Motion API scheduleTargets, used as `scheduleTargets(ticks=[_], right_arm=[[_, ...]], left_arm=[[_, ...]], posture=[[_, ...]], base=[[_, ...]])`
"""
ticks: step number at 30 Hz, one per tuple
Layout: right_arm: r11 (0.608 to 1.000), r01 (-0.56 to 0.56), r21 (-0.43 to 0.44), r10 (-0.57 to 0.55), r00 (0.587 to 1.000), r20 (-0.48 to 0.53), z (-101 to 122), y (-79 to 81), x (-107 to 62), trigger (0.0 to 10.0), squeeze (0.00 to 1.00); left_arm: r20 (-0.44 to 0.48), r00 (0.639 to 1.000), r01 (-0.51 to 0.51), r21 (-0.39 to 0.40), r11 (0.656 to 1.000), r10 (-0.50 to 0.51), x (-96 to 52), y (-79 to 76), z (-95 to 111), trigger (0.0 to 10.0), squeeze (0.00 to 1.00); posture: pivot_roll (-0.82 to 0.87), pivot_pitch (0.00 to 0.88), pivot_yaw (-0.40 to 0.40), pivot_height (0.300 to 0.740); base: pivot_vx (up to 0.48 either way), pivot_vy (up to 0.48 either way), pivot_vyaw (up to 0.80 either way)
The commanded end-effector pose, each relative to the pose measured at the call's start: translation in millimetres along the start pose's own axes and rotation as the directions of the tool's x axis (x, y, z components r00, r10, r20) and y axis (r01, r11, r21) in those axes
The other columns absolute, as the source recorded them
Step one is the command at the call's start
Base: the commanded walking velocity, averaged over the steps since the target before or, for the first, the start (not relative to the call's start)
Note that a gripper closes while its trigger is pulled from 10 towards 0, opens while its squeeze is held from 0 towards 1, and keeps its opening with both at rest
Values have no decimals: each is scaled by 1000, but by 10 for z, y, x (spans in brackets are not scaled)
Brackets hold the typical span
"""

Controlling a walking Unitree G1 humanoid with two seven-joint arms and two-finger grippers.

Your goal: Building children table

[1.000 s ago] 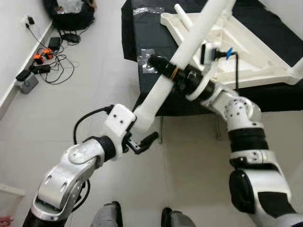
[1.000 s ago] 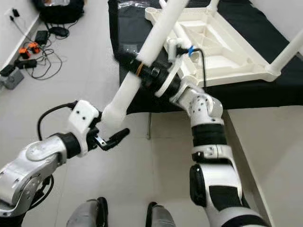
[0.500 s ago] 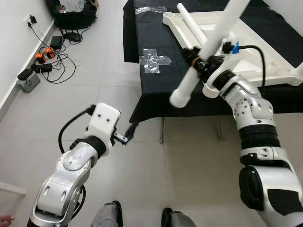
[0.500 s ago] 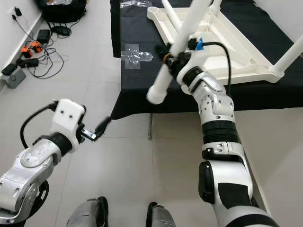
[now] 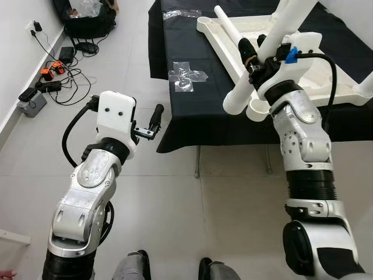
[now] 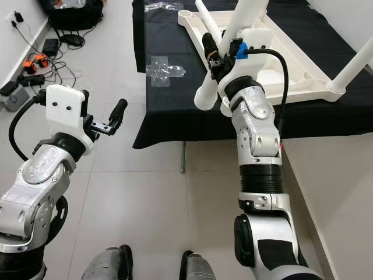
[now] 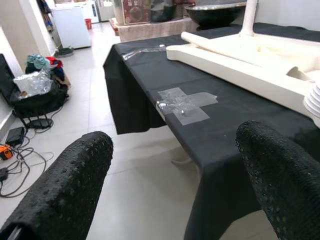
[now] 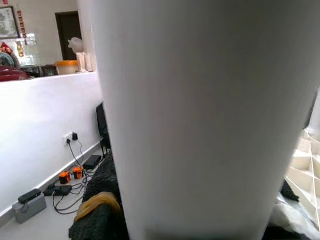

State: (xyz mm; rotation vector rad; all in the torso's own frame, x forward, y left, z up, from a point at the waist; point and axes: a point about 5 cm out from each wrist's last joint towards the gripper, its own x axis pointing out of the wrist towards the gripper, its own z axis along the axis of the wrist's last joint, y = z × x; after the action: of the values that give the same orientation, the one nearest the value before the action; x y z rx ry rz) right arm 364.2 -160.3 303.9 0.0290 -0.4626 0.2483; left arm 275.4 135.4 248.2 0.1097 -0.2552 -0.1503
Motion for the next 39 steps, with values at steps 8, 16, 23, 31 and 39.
scheduleTargets(ticks=[8,16,23,31,39], right_arm=[[1000,15,-15,-14,999,52,133,108,81,10000,0],[1000,11,-19,-10,999,50,117,137,77,10000,0],[1000,5,-21,-4,998,56,122,150,87,10000,0],[999,-31,-31,33,998,52,126,136,113,10000,0],[990,-141,3,141,989,-32,4,168,285,10000,0]], left_arm=[[11,998,-55,7,998,55,34,65,-2,10000,0],[13,997,-80,2,997,80,41,101,-13,10000,0],[2,994,-110,-41,993,110,56,141,-25,10000,0],[-10,996,-95,-70,993,94,25,90,-68,10000,0],[-20,1000,-9,-124,992,7,-32,-108,-89,10000,0]], posture=[[58,144,-70,740],[58,144,-71,740],[56,143,-73,740],[54,147,-74,740],[53,151,-79,740]], base=[[296,-357,0],[331,-339,0],[194,-41,0],[0,0,0],[0,0,0]])
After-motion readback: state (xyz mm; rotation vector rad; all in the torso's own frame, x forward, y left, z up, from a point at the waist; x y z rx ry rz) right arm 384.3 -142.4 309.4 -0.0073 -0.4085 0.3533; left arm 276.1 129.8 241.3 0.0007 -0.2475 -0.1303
